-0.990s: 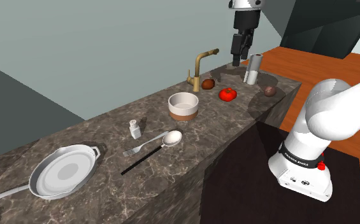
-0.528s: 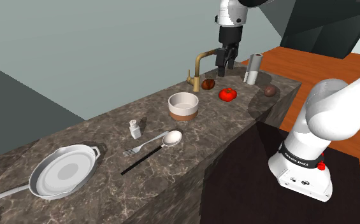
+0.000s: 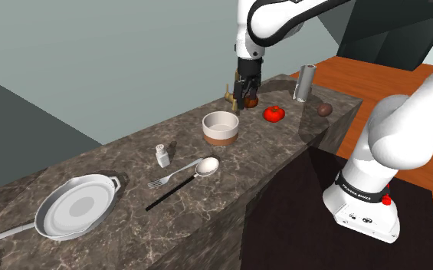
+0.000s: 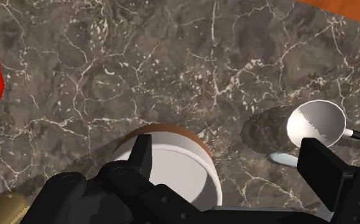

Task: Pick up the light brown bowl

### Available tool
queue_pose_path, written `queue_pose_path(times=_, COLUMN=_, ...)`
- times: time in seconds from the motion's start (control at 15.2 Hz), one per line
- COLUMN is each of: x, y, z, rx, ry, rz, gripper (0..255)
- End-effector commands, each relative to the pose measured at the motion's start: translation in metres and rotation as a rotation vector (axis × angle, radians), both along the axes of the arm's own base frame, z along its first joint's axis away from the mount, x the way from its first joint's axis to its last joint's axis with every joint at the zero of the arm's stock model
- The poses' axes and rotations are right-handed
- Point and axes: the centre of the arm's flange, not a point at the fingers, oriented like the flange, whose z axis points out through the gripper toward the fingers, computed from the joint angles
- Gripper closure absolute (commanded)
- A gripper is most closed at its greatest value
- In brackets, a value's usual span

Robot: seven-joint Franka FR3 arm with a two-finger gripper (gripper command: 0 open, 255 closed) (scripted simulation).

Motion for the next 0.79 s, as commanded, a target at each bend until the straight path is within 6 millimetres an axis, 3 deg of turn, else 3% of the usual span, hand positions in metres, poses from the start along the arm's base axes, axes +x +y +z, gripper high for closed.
queue_pose_path(times=0.0, x=0.019, y=0.004, z=-0.019, rx=-0.001, ry=-0.007, rz=-0.002, gripper=0)
queue_pose_path(times=0.73, x=0.118, y=0.031, z=-0.118, rx=-0.008, ry=-0.037, rz=-0.013, gripper=0)
